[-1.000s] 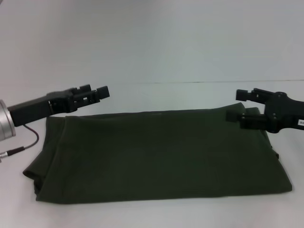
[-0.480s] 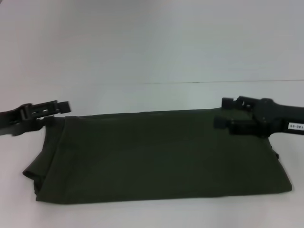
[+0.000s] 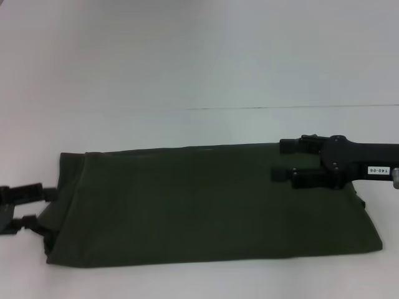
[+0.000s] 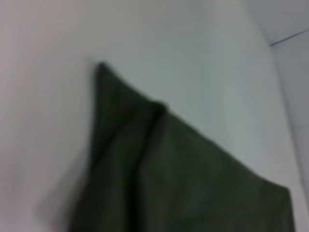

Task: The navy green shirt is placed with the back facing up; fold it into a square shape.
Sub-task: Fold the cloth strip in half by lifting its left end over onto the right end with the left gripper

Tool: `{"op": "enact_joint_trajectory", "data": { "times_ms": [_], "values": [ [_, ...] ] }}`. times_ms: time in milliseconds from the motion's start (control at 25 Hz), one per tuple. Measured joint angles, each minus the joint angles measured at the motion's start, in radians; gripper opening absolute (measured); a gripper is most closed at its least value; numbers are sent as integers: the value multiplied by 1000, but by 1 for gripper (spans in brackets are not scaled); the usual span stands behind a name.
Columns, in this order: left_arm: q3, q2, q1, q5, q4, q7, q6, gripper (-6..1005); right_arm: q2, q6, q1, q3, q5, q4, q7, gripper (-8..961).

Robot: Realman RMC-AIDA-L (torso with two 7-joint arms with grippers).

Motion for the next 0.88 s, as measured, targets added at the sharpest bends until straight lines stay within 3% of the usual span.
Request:
{"op": "enact_joint_trajectory", "data": {
  "times_ms": [880],
  "values": [
    [-3, -6, 23, 79, -83, -64, -80, 907, 4, 12, 32, -13, -57, 0, -10, 904]
  ]
}}
